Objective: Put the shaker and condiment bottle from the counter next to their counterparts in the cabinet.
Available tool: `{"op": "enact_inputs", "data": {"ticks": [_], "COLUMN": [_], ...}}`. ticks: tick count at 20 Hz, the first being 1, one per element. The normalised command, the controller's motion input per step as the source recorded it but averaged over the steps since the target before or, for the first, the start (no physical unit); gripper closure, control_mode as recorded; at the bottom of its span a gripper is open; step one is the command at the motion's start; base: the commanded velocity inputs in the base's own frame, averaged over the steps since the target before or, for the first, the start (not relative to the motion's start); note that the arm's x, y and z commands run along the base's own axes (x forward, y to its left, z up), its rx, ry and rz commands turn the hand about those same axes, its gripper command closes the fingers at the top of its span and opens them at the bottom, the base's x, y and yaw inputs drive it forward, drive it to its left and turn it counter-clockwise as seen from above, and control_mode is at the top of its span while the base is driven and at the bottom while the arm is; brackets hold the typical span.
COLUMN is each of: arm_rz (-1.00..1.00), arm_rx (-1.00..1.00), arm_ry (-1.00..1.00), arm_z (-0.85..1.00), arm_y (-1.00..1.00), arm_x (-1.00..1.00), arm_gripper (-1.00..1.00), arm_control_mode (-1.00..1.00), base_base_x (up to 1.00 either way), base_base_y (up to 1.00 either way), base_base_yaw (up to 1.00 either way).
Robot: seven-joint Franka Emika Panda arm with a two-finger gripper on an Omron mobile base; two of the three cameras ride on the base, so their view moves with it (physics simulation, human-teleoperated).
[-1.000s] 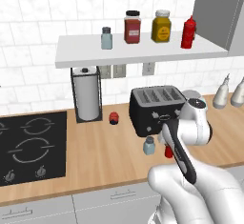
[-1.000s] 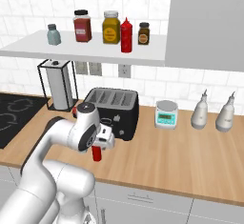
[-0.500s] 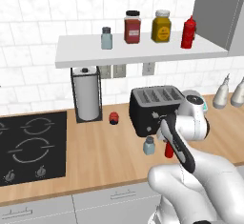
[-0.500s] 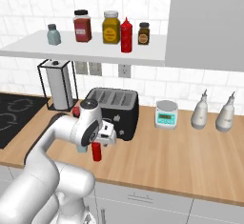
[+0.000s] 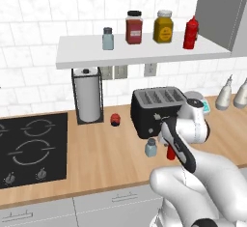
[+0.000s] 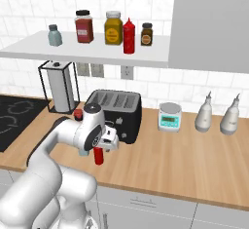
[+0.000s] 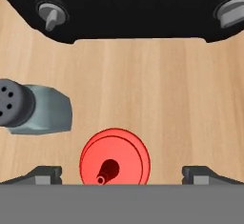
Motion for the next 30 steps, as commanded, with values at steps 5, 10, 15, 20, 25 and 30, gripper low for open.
{"op": "enact_inputs", "data": {"ticks": [5,10,15,20,25,30], "arm_rz": [0.0,0.0,0.0,0.0,0.0,0.0], "arm_rx": [0.03,0.05,0.07,0.07,0.04,0.0], "arm_ry": [0.0,0.0,0.04,0.04,0.01,0.0], "arm_z": [0.0,-0.01,-0.13,-0.08,-0.05,0.12], "arm_y": [0.0,0.0,0.0,-0.03,-0.05,0.0], "arm_x": [0.0,0.0,0.0,0.0,0.01,0.01], "arm_gripper": [-1.0,-1.0,1.0,1.0,1.0,1.0], "arm_control_mode": [-1.0,-1.0,-1.0,-1.0,-1.0,-1.0], "base_base_x": [0.0,0.0,0.0,0.0,0.0,0.0], "base_base_y": [0.0,0.0,0.0,0.0,0.0,0.0], "base_base_yaw": [0.0,0.0,0.0,0.0,0.0,0.0]}}
